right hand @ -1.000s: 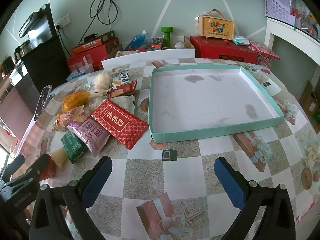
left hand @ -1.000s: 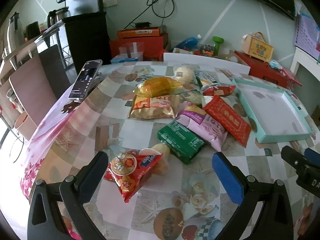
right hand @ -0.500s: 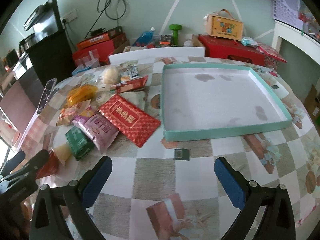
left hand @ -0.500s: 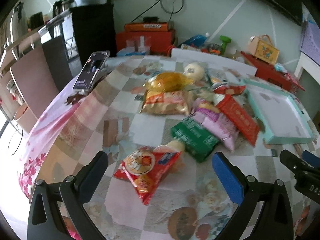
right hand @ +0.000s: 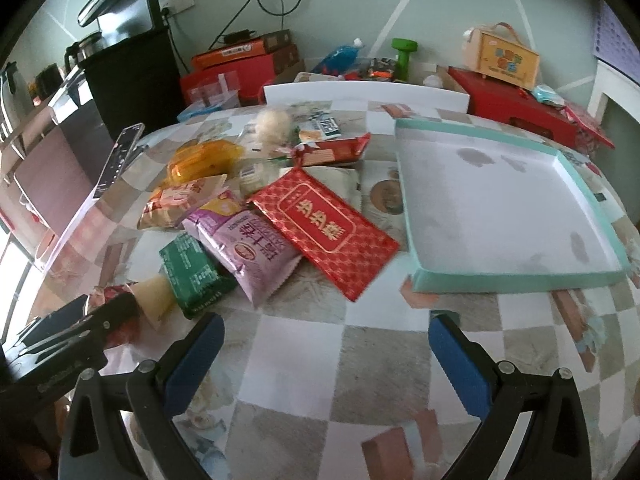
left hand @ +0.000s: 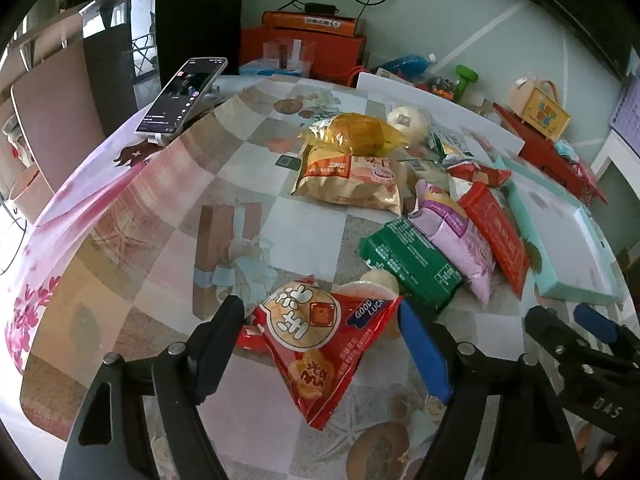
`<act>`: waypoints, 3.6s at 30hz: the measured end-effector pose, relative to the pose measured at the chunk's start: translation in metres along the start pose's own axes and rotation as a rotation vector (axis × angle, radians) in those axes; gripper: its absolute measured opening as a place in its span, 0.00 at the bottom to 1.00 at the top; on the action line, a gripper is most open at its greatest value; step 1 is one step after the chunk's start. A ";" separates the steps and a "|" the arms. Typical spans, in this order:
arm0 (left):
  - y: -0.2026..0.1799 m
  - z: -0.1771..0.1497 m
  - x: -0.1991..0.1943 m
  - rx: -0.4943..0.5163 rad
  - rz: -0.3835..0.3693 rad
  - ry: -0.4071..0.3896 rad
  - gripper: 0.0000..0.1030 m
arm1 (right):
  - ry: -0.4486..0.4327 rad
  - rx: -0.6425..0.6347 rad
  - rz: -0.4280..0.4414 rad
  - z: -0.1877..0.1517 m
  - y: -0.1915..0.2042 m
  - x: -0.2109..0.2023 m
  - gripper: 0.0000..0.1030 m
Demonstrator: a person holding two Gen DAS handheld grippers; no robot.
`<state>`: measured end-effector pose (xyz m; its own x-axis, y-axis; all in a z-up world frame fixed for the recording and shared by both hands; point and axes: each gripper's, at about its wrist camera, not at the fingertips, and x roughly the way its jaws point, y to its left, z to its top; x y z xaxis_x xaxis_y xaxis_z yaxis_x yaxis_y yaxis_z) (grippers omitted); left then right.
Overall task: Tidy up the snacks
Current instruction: 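Close the left tool on the red chips bag and lift it, then grasp the cream pastry cup with the right tool while the left tool holds the red bag, then carry the red bag and pastry cup over the teal-rimmed tray with both tools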
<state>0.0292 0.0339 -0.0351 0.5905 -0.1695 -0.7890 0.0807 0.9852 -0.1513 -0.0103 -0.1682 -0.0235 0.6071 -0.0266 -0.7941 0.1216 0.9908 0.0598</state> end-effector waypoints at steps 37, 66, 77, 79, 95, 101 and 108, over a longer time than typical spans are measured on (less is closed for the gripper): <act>0.076 0.008 -0.013 -0.112 0.047 0.033 0.64 | -0.005 -0.164 0.209 0.008 0.101 0.013 0.85; 0.090 0.005 -0.005 -0.100 0.069 0.022 0.64 | 0.055 -0.269 0.149 -0.004 0.150 0.061 0.52; 0.089 0.005 -0.006 -0.096 0.074 0.019 0.64 | 0.041 -0.275 0.139 -0.006 0.151 0.059 0.51; 0.089 0.005 -0.006 -0.096 0.074 0.019 0.64 | 0.037 -0.273 0.142 -0.005 0.151 0.058 0.51; 0.083 0.011 -0.025 -0.100 0.052 -0.019 0.64 | -0.033 -0.261 0.176 0.001 0.148 0.023 0.50; 0.079 0.017 -0.037 -0.093 0.054 -0.044 0.64 | -0.061 -0.245 0.182 0.006 0.142 0.010 0.50; 0.068 0.022 -0.050 -0.071 0.055 -0.067 0.64 | -0.090 -0.210 0.184 0.013 0.129 -0.003 0.50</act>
<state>0.0233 0.1100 0.0070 0.6447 -0.1109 -0.7563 -0.0089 0.9883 -0.1524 0.0145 -0.0417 -0.0056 0.6723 0.1541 -0.7240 -0.1565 0.9856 0.0644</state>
